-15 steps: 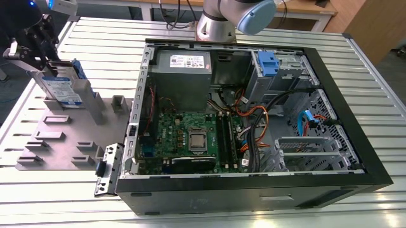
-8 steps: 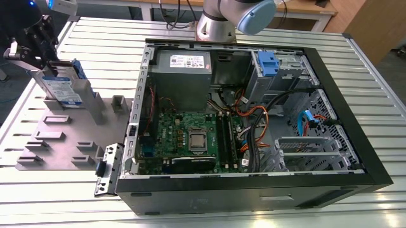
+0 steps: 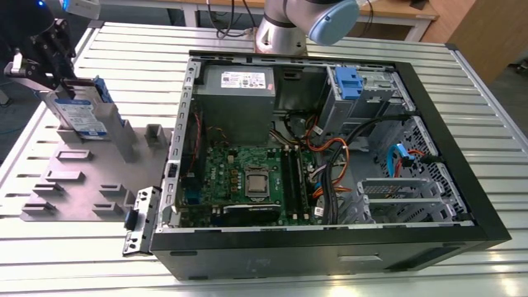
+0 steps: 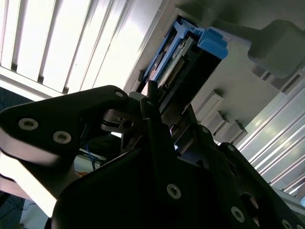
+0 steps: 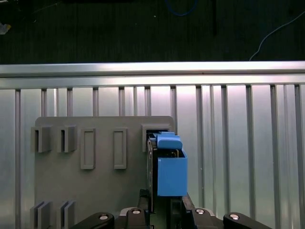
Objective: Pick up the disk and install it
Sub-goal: 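Pick up the disk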
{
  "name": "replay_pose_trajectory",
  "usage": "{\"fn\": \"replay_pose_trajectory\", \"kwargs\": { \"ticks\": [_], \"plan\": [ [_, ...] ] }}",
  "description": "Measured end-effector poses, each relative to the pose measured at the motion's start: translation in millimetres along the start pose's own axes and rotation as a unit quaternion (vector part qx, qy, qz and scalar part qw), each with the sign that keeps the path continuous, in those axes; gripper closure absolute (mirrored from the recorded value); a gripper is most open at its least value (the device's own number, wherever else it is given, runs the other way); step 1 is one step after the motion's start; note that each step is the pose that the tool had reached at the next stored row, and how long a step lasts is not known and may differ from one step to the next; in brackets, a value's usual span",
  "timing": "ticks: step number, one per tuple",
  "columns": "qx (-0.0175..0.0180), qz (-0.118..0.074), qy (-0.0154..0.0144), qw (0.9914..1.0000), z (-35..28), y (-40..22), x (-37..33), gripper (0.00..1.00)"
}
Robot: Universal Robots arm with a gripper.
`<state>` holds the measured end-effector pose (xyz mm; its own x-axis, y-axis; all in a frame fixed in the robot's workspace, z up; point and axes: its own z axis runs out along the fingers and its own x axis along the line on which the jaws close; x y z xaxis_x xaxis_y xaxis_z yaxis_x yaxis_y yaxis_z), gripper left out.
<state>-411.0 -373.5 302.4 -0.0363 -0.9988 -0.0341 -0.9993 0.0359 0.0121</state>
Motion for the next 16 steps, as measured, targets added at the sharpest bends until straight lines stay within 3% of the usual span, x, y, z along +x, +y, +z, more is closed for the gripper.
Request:
{"fn": "replay_pose_trajectory", "kwargs": {
  "ticks": [5, 10, 16],
  "plan": [
    [0.0, 0.0, 0.0, 1.0, -0.4, 0.0, 0.0, 0.65],
    [-0.0001, 0.0, 0.0, 1.0, -5.2, 0.1, -0.2, 0.65],
    [0.0, 0.0, 0.0, 1.0, -5.3, 0.1, -0.2, 0.65]
  ]
}}
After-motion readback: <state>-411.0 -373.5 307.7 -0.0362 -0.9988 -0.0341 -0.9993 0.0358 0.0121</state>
